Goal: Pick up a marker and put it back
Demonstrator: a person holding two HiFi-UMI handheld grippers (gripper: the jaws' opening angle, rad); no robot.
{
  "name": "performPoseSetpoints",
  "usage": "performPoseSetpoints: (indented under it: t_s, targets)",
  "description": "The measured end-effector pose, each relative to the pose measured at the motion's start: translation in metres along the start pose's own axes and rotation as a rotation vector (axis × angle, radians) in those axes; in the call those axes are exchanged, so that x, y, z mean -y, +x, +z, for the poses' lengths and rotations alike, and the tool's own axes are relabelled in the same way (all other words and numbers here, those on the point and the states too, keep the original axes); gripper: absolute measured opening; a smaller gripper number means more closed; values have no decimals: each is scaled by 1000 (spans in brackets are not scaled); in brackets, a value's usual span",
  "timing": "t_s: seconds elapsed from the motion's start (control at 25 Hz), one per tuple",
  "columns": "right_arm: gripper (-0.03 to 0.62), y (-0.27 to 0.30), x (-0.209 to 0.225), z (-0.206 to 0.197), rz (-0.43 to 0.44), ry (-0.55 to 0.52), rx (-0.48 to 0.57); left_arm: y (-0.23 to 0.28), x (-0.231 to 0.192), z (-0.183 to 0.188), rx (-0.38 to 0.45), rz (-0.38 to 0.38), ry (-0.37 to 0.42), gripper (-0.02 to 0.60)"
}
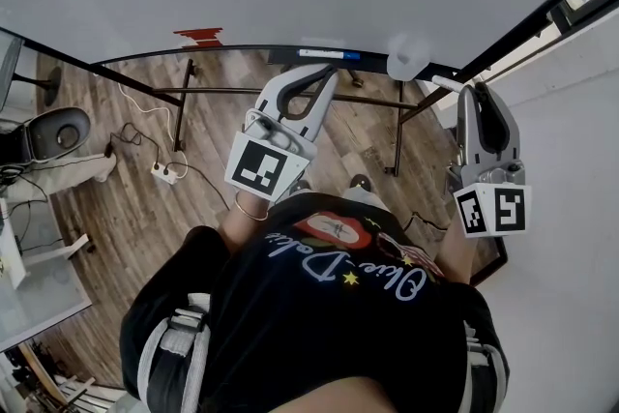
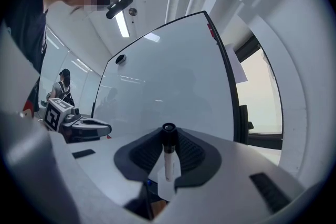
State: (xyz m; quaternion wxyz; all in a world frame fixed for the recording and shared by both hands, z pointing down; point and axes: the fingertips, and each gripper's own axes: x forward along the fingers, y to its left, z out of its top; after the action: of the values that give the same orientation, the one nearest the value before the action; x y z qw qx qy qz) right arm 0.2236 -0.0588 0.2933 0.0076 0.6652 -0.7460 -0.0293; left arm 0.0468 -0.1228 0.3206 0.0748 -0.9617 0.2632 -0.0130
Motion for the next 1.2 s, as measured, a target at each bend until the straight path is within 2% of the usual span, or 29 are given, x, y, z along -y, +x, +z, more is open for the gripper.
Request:
performPoseSetpoints:
  t_s: [0.72, 1.2]
  targets:
    - [72, 42, -5, -12, 109, 3, -8, -16, -23, -5, -23, 135, -5, 3]
    - [72, 69, -5, -42, 161, -18, -81, -23, -33, -11, -63, 208, 13, 3]
